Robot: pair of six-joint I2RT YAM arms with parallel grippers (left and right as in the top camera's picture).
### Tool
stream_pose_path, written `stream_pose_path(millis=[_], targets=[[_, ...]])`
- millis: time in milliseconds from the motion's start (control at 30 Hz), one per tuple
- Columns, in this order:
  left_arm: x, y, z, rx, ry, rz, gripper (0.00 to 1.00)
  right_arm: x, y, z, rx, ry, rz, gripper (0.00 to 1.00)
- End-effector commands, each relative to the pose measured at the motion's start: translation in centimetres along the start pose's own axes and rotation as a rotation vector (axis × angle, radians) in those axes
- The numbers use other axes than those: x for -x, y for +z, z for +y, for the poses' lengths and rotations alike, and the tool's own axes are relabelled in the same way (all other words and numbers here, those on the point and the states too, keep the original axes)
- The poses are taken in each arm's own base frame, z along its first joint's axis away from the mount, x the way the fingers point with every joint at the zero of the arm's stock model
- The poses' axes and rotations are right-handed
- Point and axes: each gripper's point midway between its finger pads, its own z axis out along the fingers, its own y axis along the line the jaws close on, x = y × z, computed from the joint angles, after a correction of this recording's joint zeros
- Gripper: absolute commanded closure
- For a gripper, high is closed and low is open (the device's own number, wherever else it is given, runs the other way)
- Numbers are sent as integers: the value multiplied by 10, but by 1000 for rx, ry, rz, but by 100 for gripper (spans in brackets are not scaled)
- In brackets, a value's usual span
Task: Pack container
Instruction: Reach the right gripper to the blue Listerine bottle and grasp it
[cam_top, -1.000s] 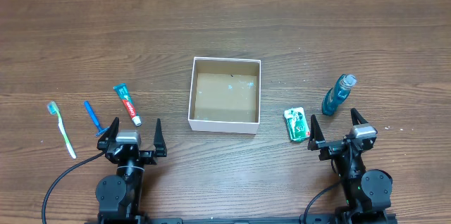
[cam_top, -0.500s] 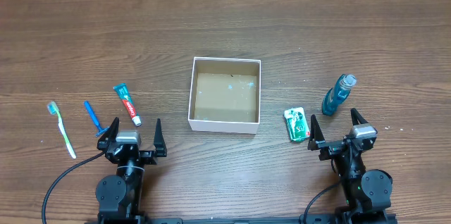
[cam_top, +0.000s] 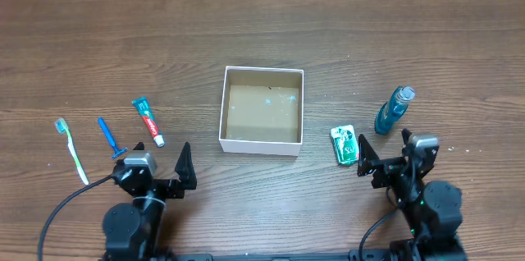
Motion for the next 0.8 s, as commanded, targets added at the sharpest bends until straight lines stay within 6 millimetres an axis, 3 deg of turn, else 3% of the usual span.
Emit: stream_pose_path(millis=[0, 133, 233, 333, 400, 500, 667, 767], targets=[[48, -19, -12, -7, 46, -20, 0, 47, -3, 11, 7, 8, 24, 0], [83, -27, -19, 12, 78, 85, 0, 82, 8, 9, -58, 24, 203, 0], [91, -20, -20, 36, 64, 239, 0, 93, 22, 10, -85, 39, 361, 0], [84, -14, -19, 62, 47, 410, 0, 80, 31, 5, -135, 56, 563, 0], [78, -15, -19, 71, 36, 526, 0, 68, 31, 17, -75, 91, 683, 0], [75, -15, -19, 77, 31, 573, 0, 65, 31, 18, -71, 99, 707, 0], [73, -16, -16, 89, 36, 580, 0, 91, 45, -30, -410, 206, 596, 0], [73, -16, -16, 90, 36, 581, 0, 77, 64, -50, -496, 317, 638, 0]])
